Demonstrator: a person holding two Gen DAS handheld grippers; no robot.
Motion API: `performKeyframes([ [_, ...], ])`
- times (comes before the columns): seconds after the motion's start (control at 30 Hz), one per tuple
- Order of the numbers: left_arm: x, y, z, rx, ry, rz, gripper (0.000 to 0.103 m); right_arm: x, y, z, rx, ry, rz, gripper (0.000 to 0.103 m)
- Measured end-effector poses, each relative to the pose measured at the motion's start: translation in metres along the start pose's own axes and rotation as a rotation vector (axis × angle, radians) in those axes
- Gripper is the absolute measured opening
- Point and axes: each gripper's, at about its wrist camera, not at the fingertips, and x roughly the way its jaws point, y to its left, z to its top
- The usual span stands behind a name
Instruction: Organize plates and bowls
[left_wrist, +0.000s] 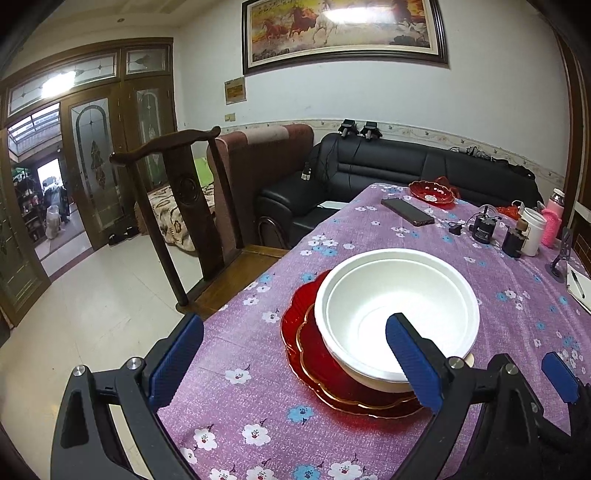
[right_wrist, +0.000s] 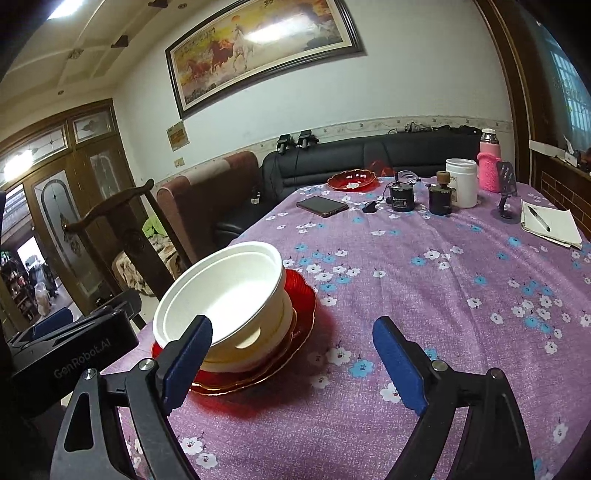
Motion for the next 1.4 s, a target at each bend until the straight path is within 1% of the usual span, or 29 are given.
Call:
performKeyframes([
  [0.23,0.0,0.004,0.001,-0.015,-0.003,-0.004,0.099,0.003,0.001,-0.001,0.0,0.007,-0.001,0.093],
  [0.47,-0.011,0.005,-0.002,-0.014,-0.019,-0.011,0.099,-0.004,0.006,-0.002,-0.017,-0.005,-0.011,0.093],
  [0.6,-0.026,0.008,-0.006,-0.012,-0.057,-0.006,0.099,-0.014,0.012,-0.004,-0.034,-0.013,-0.021,0.093],
  [0.7,-0.028,0.008,-0.007,-0.011,-0.044,-0.019,0.099,-0.022,0.016,-0.005,-0.056,-0.037,-0.036,0.094],
  [0.93,-0.034,0.011,-0.013,-0.018,-0.054,-0.029,0.099,-0.026,0.025,-0.011,-0.084,-0.03,-0.036,0.094],
  [1.07,-0.03,0.008,-0.015,0.0,-0.053,-0.013,0.099,-0.023,0.03,-0.015,-0.107,-0.024,-0.043,0.095],
  [1.23,-0.024,0.008,-0.016,-0.002,-0.057,-0.004,0.099,-0.016,0.03,-0.017,-0.111,-0.011,-0.048,0.095],
  [1.4,-0.012,0.006,-0.019,0.004,-0.021,-0.012,0.099,-0.009,0.027,-0.016,-0.099,0.004,-0.054,0.095],
])
